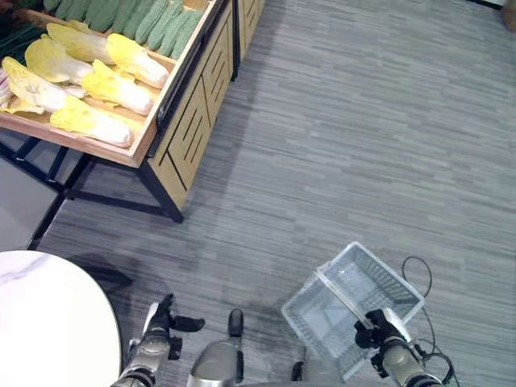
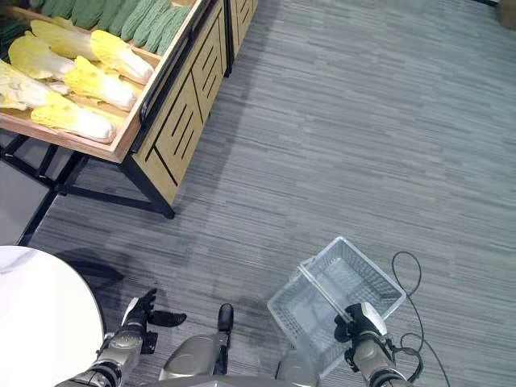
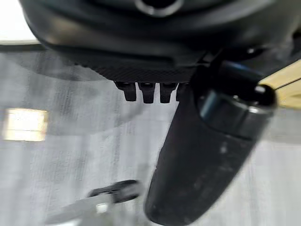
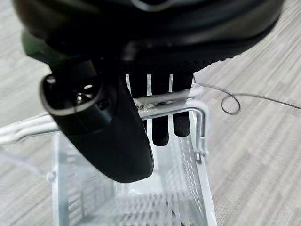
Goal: Get the vegetables into the basket
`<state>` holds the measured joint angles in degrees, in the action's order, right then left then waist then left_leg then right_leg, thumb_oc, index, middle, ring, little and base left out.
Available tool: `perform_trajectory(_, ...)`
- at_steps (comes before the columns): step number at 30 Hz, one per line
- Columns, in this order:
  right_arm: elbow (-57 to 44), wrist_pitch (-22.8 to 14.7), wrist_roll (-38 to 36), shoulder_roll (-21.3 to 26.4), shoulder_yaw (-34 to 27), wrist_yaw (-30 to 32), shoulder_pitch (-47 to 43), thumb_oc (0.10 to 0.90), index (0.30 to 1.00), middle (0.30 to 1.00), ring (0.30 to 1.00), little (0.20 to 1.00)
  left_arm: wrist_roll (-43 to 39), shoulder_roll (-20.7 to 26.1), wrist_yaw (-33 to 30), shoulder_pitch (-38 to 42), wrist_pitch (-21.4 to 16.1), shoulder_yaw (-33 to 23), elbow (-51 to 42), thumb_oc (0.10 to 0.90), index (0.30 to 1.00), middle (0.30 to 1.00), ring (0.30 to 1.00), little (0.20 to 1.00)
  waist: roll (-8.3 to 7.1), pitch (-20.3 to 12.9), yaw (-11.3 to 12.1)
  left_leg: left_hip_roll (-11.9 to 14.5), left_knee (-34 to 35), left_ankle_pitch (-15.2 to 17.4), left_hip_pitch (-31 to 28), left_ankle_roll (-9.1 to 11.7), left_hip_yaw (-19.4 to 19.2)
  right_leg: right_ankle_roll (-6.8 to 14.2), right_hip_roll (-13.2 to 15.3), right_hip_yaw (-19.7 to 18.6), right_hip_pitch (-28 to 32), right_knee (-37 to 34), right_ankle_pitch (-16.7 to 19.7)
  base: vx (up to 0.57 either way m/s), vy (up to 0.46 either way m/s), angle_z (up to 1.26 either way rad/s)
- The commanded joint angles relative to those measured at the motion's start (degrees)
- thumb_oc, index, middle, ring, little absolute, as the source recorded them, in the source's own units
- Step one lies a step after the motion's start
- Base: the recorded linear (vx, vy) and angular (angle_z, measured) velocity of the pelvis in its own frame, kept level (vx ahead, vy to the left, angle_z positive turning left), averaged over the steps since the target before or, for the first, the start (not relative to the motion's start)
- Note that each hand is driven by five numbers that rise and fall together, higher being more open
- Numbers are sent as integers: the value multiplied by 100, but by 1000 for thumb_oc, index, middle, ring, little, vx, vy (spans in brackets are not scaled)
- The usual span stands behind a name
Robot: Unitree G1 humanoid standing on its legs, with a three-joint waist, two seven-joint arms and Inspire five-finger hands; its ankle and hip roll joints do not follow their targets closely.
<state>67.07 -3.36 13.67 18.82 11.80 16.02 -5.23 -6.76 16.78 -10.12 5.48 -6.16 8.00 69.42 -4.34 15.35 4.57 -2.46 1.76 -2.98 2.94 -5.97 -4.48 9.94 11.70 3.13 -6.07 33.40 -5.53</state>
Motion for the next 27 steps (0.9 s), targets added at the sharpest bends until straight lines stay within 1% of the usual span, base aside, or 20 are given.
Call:
perform_trajectory(1,-200,3,-60,385,-7,172,193,400,300,300,300,300,23,92,-63,-283,-105,-266,-122,900,1000,1000,1000,1000,164,218,-85,224,-606,534,245,324,233,-118,-208,181,-223,-1405,1086,171,32,8)
perform_trajectory(2,-197,2,-72,379,4,175,175,400,300,300,300,300,28,91,-51,-267,-95,-277,-72,900,1000,1000,1000,1000,173,266,-123,219,-604,573,153,338,263,-130,-245,229,-333,-1534,1008,143,-32,-1)
perform_trajectory(4,-204,-3,-85,390,23,191,157,400,300,300,300,300,24,77,-61,-259,-93,-280,-42,900,1000,1000,1000,1000,157,347,-224,180,-576,644,-16,383,349,-83,-281,204,-549,-1946,1074,169,-78,19)
perform_trajectory(5,-221,5,-94,388,30,203,137,400,300,300,300,300,30,65,-57,-246,-90,-272,-17,900,1000,1000,1000,1000,156,378,-304,160,-558,691,-115,420,437,-45,-325,77,-699,-2245,1146,210,-105,41)
perform_trajectory(6,-239,13,-87,407,32,199,141,400,300,300,300,300,26,46,-54,-256,-84,-261,-40,900,1000,1000,1000,1000,180,416,-342,176,-560,745,-234,453,503,-11,-338,43,-724,-2356,1217,252,-134,48)
perform_trajectory(7,-260,14,-88,417,42,200,142,400,300,300,300,300,44,30,-55,-258,-87,-239,-25,900,1000,1000,1000,1000,155,422,-424,138,-584,810,-314,489,588,43,-354,-162,-886,-2596,1386,249,-136,48)
perform_trajectory(9,-305,21,-78,445,17,182,209,400,300,300,300,300,104,-10,-11,-279,-79,-209,30,900,1000,1000,1000,1000,166,417,-490,134,-697,937,-423,529,724,73,-404,-318,-864,-2594,1427,224,-131,42)
perform_trajectory(11,-197,6,-71,418,13,188,258,400,300,300,300,300,120,-76,-5,-304,-73,-249,108,900,1000,1000,1000,1000,130,343,-449,150,-759,1023,-515,572,790,-30,-428,-223,-629,-2705,1314,211,-175,55)
perform_trajectory(12,-153,9,-67,434,11,186,260,400,300,300,300,300,101,-106,-21,-326,-63,-247,100,900,1000,1000,1000,1000,147,305,-451,180,-740,1024,-541,600,810,-65,-465,-186,-576,-2733,1295,199,-195,64)
perform_trajectory(14,-101,4,-85,486,-1,167,267,400,300,300,300,300,64,-159,-23,-372,-64,-236,90,900,1000,1000,1000,1000,186,238,-461,283,-762,972,-565,696,904,-154,-543,-86,-476,-2795,1247,174,-199,41)
perform_trajectory(16,-133,-13,-80,558,19,149,263,400,300,300,300,300,64,-177,14,-389,-52,-186,78,900,1000,1000,1000,1000,217,197,-469,433,-775,896,-585,798,1022,-249,-643,48,-406,-2764,1095,154,-234,18)
perform_trajectory(19,-256,-62,-100,615,49,150,267,400,300,300,300,300,121,-198,8,-368,-37,-156,172,900,1000,1000,1000,1000,233,150,-484,598,-826,785,-622,910,1107,-353,-736,151,-337,-2723,954,163,-224,28)
perform_trajectory(20,-264,-77,-78,663,83,145,280,400,300,300,300,300,117,-214,-12,-379,-28,-136,121,900,1000,1000,1000,1000,246,145,-469,644,-988,670,-592,973,1186,-430,-799,189,-291,-2691,875,179,-227,21)
perform_trajectory(22,-275,-78,-45,720,87,138,324,400,300,300,300,300,114,-233,-24,-372,-28,-106,84,900,1000,1000,1000,1000,260,171,-447,643,-1242,481,-464,1047,1238,-503,-800,248,-198,-2719,817,135,-192,24)
perform_trajectory(23,-223,-84,-47,767,52,142,374,400,300,300,300,300,85,-244,-42,-342,-23,-94,29,900,1000,1000,1000,1000,244,210,-461,639,-1677,317,-281,1099,1210,-583,-773,345,-100,-2737,737,122,-178,39)
perform_trajectory(24,-185,-61,-56,792,-6,153,439,400,300,300,300,300,52,-241,-48,-330,-13,-74,8,900,1000,1000,1000,1000,251,263,-449,630,-1873,152,-39,1103,1114,-622,-729,439,23,-2751,640,139,-148,68)
perform_trajectory(25,-72,-32,-103,813,-92,188,468,400,300,300,300,300,45,-250,-64,-295,-15,-24,-15,900,1000,1000,1000,1000,254,310,-454,637,-1569,227,248,1056,823,-578,-596,569,161,-2808,600,155,-9,71)
perform_trajectory(26,-96,-27,-117,843,-158,216,509,400,300,300,300,300,108,-259,-91,-295,-14,5,25,900,1000,1000,1000,1000,277,294,-455,685,-1036,240,470,1049,530,-513,-507,668,261,-2893,563,176,77,113)
perform_trajectory(27,-77,-22,-103,848,-155,232,507,400,300,300,300,300,133,-267,-106,-303,-20,14,52,900,1000,1000,1000,1000,312,275,-425,736,-767,71,563,1064,474,-484,-511,663,322,-2928,532,361,245,79)
